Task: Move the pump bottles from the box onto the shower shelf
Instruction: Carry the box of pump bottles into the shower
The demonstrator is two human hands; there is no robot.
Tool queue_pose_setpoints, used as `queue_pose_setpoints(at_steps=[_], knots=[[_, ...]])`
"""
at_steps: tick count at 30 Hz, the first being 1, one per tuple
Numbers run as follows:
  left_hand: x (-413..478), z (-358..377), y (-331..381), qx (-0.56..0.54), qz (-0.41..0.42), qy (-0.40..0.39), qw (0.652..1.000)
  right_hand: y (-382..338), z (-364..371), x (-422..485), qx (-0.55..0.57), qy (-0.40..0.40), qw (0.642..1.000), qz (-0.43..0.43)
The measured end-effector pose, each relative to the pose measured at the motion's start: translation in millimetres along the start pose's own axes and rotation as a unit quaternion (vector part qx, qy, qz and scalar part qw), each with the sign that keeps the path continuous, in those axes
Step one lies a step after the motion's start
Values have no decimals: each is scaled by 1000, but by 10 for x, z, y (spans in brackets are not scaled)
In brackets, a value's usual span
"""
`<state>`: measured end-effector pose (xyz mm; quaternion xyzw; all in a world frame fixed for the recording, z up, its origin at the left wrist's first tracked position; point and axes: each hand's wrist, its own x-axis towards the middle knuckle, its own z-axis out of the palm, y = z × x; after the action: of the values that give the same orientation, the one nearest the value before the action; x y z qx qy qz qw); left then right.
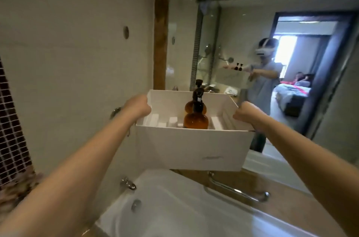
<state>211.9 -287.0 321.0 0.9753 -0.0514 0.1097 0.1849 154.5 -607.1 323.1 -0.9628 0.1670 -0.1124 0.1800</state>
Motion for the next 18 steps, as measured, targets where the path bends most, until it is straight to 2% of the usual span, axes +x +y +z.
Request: queue_pose_setpoints(at_steps=[5, 9, 18], knots=[[-88, 297, 889, -41, 91, -63, 993, 846, -420, -406, 31, 51, 993, 103], [-280, 557, 1638, -66, 173, -101, 977, 1497, -799, -979, -17, 81, 981, 174], [-1367, 891, 3417, -82, 339, -147, 926, 2806, -1633, -2526, -10, 122, 927, 355]])
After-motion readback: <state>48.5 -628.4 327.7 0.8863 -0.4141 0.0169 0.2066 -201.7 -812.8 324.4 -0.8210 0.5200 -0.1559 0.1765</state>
